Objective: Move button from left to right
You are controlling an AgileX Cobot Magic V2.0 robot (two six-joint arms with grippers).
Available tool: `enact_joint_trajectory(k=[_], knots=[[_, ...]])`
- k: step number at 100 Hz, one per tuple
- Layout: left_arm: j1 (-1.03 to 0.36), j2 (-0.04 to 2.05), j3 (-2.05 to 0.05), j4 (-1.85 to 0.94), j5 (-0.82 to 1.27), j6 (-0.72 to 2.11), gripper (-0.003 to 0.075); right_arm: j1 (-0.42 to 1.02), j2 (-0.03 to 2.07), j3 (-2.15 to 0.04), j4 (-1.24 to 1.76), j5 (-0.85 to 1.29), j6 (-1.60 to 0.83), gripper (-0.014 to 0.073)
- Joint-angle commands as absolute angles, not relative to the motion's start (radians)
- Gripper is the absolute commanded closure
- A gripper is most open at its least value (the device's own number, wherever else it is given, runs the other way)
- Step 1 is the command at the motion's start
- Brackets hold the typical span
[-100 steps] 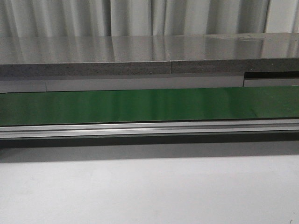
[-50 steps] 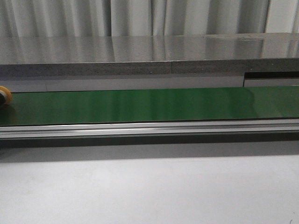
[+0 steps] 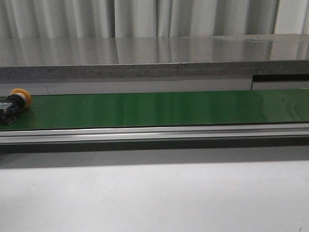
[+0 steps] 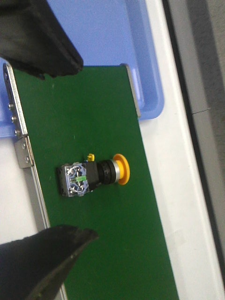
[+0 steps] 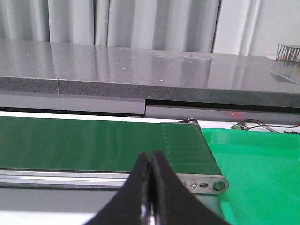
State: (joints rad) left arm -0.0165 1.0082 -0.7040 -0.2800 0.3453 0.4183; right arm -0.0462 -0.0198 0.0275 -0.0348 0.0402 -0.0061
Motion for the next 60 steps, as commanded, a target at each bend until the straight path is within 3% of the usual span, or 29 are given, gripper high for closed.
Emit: enact_joint_trajectory(k=[1, 33, 60], knots=[[-0.044, 0.877, -0.628, -0.309, 0.153, 0.42, 0.01, -0.049, -0.026, 0.008, -0.043, -0.048, -0.008, 0.0701], [-0.079, 0.523, -0.353, -0.373, 0.024, 0.42, 0.01, -0.049, -0.026, 0.008, -0.043, -0.048, -0.008, 0.0701], [-0.079, 0.318, -0.301, -0.373, 0.014, 0.42, 0.01, -0.049, -0.026, 0.008, -0.043, -0.048, -0.008, 0.0701]])
